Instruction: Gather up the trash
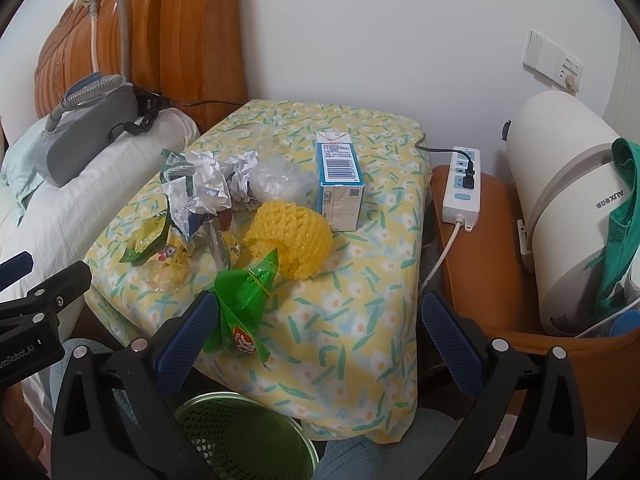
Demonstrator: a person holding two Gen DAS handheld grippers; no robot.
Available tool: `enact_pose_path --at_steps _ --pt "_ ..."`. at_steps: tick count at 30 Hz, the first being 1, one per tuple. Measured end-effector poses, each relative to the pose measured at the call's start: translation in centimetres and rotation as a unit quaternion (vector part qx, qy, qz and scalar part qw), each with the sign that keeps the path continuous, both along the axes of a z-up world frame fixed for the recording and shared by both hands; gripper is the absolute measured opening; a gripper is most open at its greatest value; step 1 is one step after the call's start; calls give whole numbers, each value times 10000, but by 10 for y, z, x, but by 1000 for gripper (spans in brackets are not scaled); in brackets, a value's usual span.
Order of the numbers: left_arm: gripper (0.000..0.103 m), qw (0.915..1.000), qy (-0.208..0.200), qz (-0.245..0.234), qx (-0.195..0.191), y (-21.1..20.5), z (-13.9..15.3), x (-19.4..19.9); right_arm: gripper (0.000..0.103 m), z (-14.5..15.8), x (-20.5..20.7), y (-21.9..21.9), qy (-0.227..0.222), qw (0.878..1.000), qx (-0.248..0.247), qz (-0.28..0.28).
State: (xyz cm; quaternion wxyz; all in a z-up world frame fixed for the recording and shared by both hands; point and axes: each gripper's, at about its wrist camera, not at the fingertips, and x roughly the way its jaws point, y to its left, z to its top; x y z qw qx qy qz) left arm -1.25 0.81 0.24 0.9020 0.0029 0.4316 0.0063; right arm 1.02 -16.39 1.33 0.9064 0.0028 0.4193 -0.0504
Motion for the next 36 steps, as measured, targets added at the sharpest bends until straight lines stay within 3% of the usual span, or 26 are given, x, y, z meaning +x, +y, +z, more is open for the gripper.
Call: enact_pose_path --at_steps 36 --pt "95 10000 50 10 26 -4 -6 1 101 -4 2 -1 91 10000 0 -2"
